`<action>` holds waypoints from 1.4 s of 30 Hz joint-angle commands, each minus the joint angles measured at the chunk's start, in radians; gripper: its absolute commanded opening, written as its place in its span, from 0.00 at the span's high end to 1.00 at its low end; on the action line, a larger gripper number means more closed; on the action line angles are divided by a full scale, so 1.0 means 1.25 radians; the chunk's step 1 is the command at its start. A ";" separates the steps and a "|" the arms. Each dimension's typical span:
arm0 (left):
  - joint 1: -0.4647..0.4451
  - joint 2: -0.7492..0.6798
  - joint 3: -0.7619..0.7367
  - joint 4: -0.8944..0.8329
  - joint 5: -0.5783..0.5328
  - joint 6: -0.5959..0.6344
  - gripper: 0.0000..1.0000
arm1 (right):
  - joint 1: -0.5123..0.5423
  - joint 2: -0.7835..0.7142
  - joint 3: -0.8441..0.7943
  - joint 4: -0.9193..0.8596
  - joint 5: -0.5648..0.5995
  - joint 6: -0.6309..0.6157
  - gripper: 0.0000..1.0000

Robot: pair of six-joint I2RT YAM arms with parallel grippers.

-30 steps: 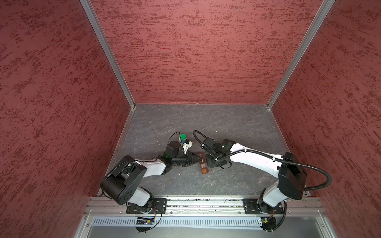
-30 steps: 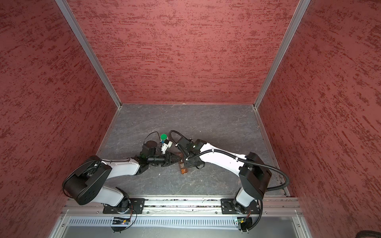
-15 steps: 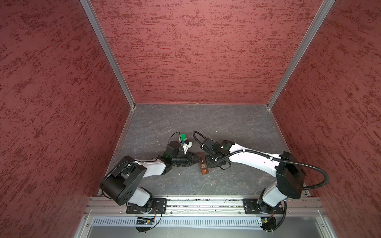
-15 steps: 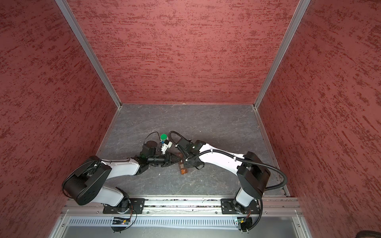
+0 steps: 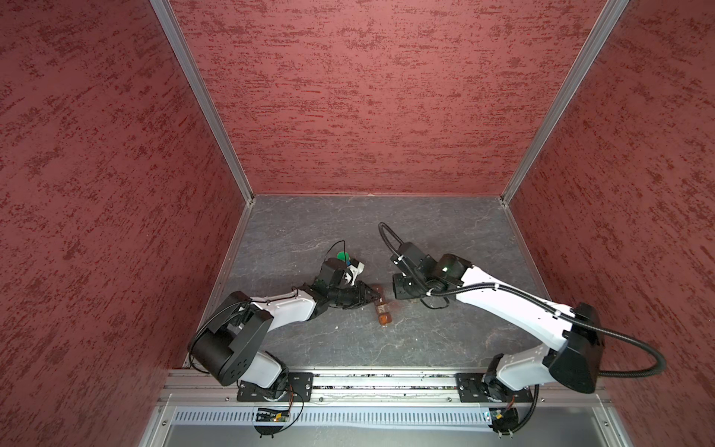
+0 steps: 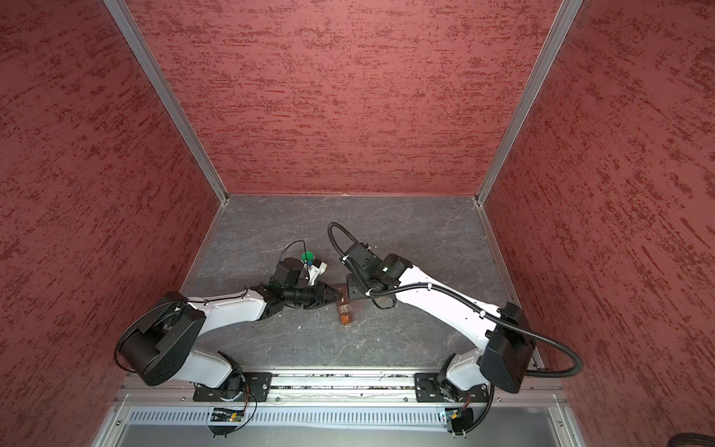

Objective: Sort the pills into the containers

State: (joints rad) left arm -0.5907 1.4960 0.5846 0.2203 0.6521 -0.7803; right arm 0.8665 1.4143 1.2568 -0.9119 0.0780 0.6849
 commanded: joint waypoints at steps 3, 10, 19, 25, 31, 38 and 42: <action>-0.019 0.082 0.065 -0.045 -0.031 0.030 1.00 | -0.058 -0.071 0.001 -0.005 0.049 -0.020 0.65; -0.025 0.180 0.175 -0.119 -0.026 0.072 1.00 | -0.121 -0.107 -0.024 0.010 0.034 -0.047 0.64; -0.019 0.275 0.278 -0.192 -0.012 0.120 1.00 | -0.157 -0.116 -0.046 0.021 0.017 -0.067 0.64; -0.001 0.300 0.299 -0.236 -0.014 0.150 0.95 | -0.167 -0.123 -0.056 0.024 0.012 -0.067 0.64; 0.013 0.295 0.296 -0.259 -0.021 0.168 0.74 | -0.172 -0.113 -0.067 0.031 -0.002 -0.068 0.63; 0.016 0.294 0.297 -0.269 -0.026 0.169 0.53 | -0.175 -0.096 -0.065 0.034 -0.014 -0.069 0.59; 0.016 0.280 0.294 -0.278 -0.028 0.171 0.45 | -0.174 -0.093 -0.065 0.035 -0.017 -0.068 0.57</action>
State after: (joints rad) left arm -0.5758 1.8515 0.9539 -0.0998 0.6323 -0.5861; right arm 0.6563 1.2942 1.1790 -0.8845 0.0708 0.6083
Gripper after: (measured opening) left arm 0.531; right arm 0.427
